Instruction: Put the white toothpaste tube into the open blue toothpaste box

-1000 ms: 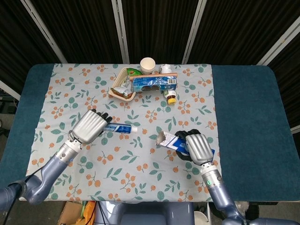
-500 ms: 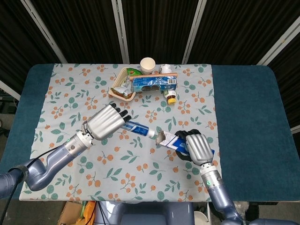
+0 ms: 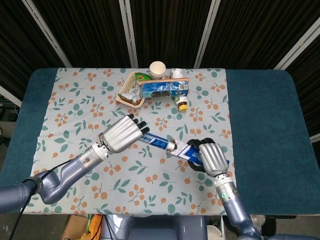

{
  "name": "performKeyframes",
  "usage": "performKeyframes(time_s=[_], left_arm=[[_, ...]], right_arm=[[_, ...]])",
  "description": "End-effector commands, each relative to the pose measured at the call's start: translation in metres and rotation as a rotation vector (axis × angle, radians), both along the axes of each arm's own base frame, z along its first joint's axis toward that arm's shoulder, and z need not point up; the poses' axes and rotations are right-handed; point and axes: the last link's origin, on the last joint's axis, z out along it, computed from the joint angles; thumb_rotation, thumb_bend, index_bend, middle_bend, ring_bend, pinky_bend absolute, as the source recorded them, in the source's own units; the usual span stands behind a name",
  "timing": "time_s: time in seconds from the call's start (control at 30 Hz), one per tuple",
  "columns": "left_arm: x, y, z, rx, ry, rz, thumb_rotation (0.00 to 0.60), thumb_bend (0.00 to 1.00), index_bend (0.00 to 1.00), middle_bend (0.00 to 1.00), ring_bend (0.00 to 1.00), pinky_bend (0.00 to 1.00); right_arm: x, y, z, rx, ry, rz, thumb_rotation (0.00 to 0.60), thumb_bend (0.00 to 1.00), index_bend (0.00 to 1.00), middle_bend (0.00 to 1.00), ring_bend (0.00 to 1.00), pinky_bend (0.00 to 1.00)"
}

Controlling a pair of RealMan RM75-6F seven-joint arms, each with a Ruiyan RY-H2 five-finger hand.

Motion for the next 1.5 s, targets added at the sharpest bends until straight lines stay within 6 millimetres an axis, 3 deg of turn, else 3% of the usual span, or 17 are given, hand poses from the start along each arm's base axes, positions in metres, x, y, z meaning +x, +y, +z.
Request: performKeyframes(time_s=[0.03, 0.43, 0.5, 0.63, 0.73, 1.17, 1.33, 1.5], left_arm=[[0.006, 0.001, -0.005, -0.003, -0.006, -0.010, 0.600, 0.46, 0.69, 0.71, 0.65, 0.69], [0.060, -0.005, -0.020, -0.028, -0.090, -0.163, 0.600, 0.42, 0.65, 0.63, 0.60, 0.68], [0.067, -0.005, -0.020, -0.025, -0.095, -0.180, 0.600, 0.36, 0.60, 0.57, 0.53, 0.63], [0.082, -0.004, -0.019, 0.011, -0.090, -0.202, 0.600, 0.12, 0.43, 0.38, 0.36, 0.47], [0.090, -0.005, -0.015, 0.053, -0.106, -0.203, 0.600, 0.06, 0.35, 0.30, 0.28, 0.42], [0.119, -0.021, 0.013, 0.088, -0.193, -0.230, 0.600, 0.01, 0.29, 0.25, 0.23, 0.39], [0.106, -0.034, 0.027, 0.067, -0.228, -0.219, 0.600, 0.01, 0.29, 0.25, 0.23, 0.39], [0.056, -0.047, 0.048, 0.066, -0.229, -0.133, 0.600, 0.01, 0.29, 0.25, 0.23, 0.39]], right_arm=[[0.004, 0.001, 0.002, -0.001, -0.018, 0.005, 0.600, 0.35, 0.40, 0.48, 0.42, 0.28], [0.015, -0.001, 0.025, 0.057, -0.223, -0.084, 0.600, 0.35, 0.40, 0.48, 0.42, 0.28], [0.016, -0.001, 0.028, 0.068, -0.258, -0.099, 0.600, 0.35, 0.40, 0.49, 0.42, 0.28], [0.016, -0.002, 0.034, 0.075, -0.335, -0.125, 0.600, 0.35, 0.40, 0.49, 0.42, 0.28], [0.016, -0.002, 0.038, 0.084, -0.410, -0.157, 0.600, 0.35, 0.40, 0.48, 0.42, 0.28], [0.008, 0.003, 0.053, 0.091, -0.729, -0.225, 0.600, 0.35, 0.40, 0.48, 0.42, 0.28], [0.000, 0.002, 0.058, 0.066, -0.792, -0.241, 0.600, 0.35, 0.40, 0.49, 0.42, 0.28], [-0.009, -0.001, 0.067, 0.028, -0.821, -0.235, 0.600, 0.35, 0.40, 0.49, 0.42, 0.28]])
